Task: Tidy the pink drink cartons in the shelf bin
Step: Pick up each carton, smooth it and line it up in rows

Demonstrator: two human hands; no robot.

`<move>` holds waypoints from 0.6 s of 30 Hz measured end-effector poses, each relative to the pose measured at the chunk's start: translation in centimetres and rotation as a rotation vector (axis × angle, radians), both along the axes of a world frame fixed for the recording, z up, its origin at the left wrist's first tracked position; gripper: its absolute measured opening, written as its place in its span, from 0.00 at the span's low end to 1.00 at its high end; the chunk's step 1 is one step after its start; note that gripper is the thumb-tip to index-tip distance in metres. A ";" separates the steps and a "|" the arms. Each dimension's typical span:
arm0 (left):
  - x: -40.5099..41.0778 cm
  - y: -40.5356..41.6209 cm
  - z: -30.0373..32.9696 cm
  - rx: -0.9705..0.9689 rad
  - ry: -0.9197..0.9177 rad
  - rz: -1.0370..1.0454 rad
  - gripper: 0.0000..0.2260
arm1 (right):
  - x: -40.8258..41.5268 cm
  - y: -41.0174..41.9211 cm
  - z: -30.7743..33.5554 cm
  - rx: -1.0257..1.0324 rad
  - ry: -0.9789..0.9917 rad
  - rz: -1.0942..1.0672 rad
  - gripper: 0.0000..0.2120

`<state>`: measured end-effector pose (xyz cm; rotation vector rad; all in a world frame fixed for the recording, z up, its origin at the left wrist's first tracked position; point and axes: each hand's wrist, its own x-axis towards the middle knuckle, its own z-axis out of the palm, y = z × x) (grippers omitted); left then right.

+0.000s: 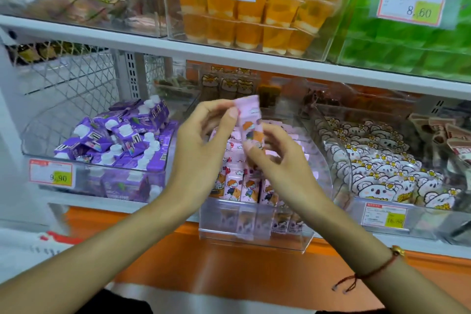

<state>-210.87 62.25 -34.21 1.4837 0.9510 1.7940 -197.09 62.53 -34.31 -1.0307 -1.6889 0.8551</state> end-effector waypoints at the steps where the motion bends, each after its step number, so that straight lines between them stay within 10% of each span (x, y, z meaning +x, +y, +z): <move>1: -0.1 0.0 -0.3 -0.022 0.041 -0.002 0.07 | 0.1 0.2 0.1 -0.087 0.095 -0.014 0.09; 10: 0.0 -0.3 -2.0 -0.063 0.453 0.046 0.20 | 0.2 0.5 -0.1 -0.244 0.315 -0.003 0.13; 18: 0.0 0.0 -1.9 0.012 0.438 0.058 0.14 | 1.0 0.5 0.9 -0.176 0.333 0.101 0.14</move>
